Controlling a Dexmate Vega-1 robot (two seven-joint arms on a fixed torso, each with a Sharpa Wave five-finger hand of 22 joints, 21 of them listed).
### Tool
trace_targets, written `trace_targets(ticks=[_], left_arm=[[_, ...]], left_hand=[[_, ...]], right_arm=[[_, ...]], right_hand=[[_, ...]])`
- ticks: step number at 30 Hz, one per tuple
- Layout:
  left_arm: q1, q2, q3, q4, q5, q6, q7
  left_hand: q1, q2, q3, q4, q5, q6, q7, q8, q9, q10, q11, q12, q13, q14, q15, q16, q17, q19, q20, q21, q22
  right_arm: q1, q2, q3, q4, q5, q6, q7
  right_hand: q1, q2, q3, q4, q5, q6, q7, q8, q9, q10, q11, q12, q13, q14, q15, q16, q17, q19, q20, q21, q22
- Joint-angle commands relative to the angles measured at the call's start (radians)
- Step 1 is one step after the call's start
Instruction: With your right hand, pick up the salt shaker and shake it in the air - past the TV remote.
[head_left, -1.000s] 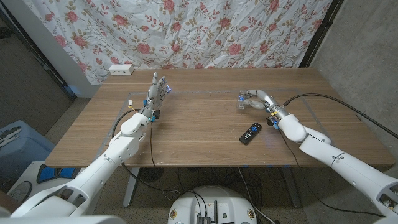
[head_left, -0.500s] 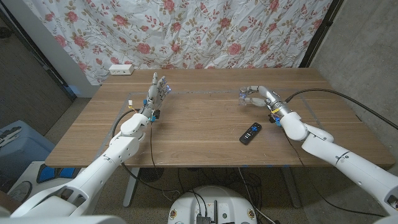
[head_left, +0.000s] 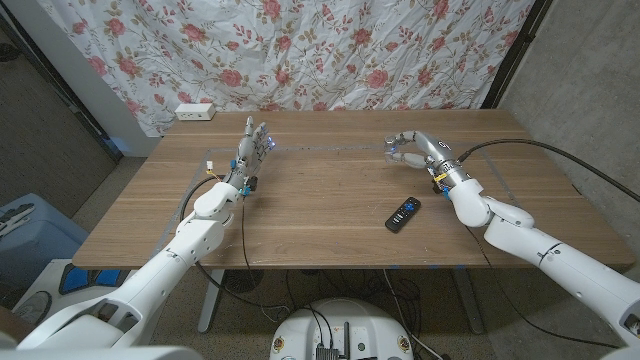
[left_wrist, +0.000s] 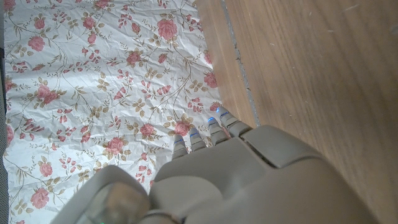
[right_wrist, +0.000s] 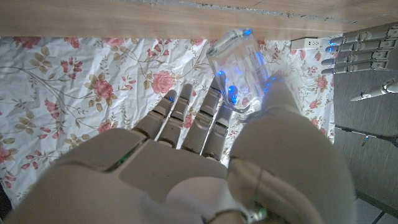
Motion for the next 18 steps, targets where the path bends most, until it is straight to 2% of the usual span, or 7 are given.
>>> trace_targets(ticks=[1,18], left_arm=[[0.000,0.000,0.000,0.000,0.000,0.000,0.000],[0.000,0.000,0.000,0.000,0.000,0.000,0.000]], left_hand=[[-0.001,0.099,-0.005,0.001,0.008,0.004,-0.011,0.005,0.002,0.000,-0.009,0.004,0.004,0.003,-0.104,0.005,0.002,0.014,-0.026,-0.004,0.005],[-0.001,0.100,-0.006,0.001,0.008,0.003,-0.010,0.004,0.002,0.001,-0.008,0.004,0.004,0.004,-0.105,0.006,0.002,0.014,-0.025,-0.004,0.005]], right_arm=[[0.007,0.008,-0.023,-0.009,-0.140,-0.051,-0.128],[0.049,0.008,-0.081,0.011,-0.294,-0.120,-0.242]], right_hand=[[0.044,0.033,-0.004,-0.001,-0.003,0.020,-0.010,-0.002,0.004,0.030,-0.023,-0.001,0.005,0.013,-0.159,0.007,0.006,0.010,-0.072,0.002,0.004],[0.053,0.029,-0.009,0.001,-0.010,0.021,-0.009,-0.006,0.004,0.033,-0.023,-0.003,0.009,0.020,-0.159,0.016,0.011,0.017,-0.068,0.003,0.004]])
